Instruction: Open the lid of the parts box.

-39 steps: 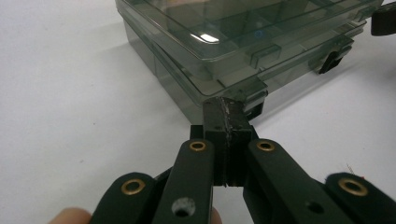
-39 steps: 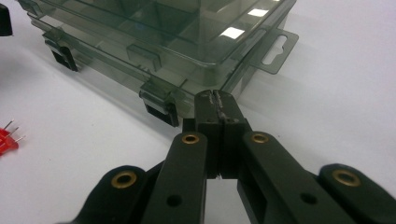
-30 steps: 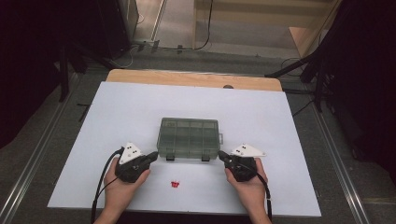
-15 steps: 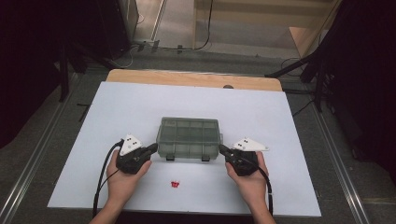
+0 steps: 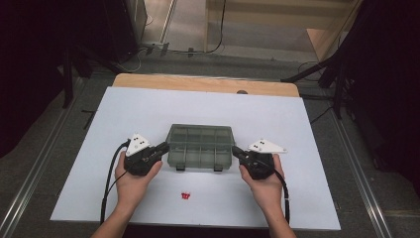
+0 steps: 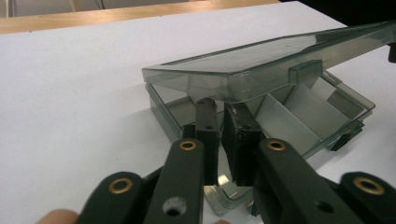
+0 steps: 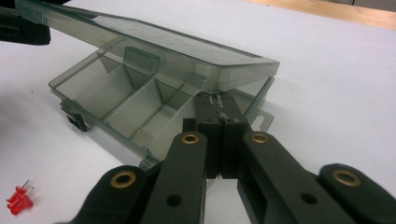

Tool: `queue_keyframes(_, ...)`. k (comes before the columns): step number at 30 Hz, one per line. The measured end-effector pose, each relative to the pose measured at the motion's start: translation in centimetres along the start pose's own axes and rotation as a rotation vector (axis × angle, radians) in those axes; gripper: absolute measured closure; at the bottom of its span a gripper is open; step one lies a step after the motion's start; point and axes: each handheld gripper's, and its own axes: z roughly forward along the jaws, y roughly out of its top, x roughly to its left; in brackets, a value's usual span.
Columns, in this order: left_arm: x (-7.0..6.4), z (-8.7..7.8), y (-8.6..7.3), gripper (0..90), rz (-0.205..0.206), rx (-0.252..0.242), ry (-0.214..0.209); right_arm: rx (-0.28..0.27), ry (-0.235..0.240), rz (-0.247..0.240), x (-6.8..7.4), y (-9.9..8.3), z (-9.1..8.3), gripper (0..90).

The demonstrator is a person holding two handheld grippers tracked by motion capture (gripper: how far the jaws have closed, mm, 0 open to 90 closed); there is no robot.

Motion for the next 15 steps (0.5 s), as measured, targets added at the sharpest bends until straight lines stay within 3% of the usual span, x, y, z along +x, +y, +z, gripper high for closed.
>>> queue_keyframes(1, 0.1, -0.1, 0.0, 80.7, 0.008, 0.002, 0.042, 0.000, 0.000, -0.001, 0.0, 0.1, 0.0, 90.0)
queue_keyframes(5, 0.1, 0.0, 0.0, 66.4, 0.009, 0.003, 0.064, -0.005, -0.001, -0.002, 0.0, 0.4, 0.1, 90.0)
queue_keyframes(8, -0.1, 0.4, 0.1, 57.6, 0.042, 0.004, 0.060, -0.009, 0.000, 0.000, 0.0, 0.7, 0.2, 90.0)
queue_keyframes(15, -0.2, 1.1, 0.8, 57.2, 0.069, -0.036, 0.076, -0.020, -0.003, 0.004, -0.2, 1.3, 0.3, 90.0)
